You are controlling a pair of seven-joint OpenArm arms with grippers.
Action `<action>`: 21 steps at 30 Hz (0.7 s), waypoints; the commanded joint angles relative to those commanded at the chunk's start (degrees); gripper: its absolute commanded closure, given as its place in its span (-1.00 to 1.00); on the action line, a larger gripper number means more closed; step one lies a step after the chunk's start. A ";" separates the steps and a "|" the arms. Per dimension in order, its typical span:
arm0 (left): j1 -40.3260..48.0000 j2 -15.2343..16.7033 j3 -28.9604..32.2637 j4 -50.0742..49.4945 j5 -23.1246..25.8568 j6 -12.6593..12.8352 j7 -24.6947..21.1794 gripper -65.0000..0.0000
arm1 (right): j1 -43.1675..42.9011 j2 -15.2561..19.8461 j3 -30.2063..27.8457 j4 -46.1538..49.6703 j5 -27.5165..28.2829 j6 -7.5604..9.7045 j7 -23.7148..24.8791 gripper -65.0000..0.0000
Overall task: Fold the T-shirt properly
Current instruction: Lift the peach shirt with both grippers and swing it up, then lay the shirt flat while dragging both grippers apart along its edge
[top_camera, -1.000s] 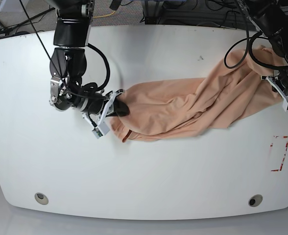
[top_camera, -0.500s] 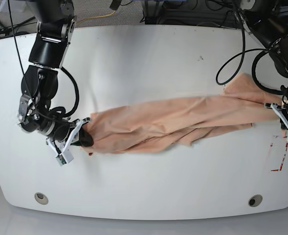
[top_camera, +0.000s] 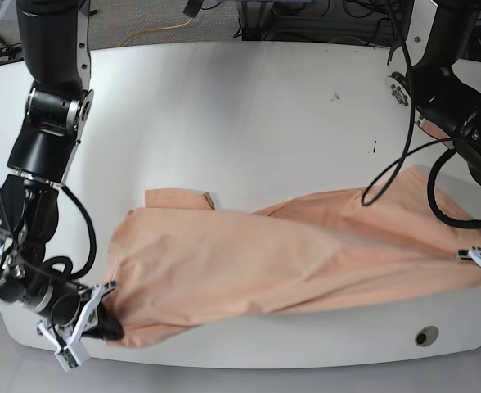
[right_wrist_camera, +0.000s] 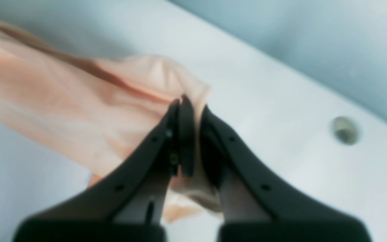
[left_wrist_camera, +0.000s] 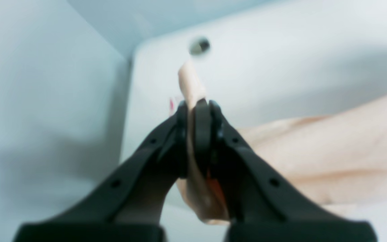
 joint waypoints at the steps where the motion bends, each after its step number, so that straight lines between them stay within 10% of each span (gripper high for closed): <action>1: -0.70 -0.62 0.18 0.00 -0.09 0.26 0.00 1.00 | 1.32 0.18 -0.35 -0.62 0.00 0.00 0.00 1.00; 21: -17.14 -8.18 5.98 0.00 -0.35 0.26 0.00 1.00 | 20.66 2.46 -6.77 -0.35 0.53 0.00 -5.54 1.00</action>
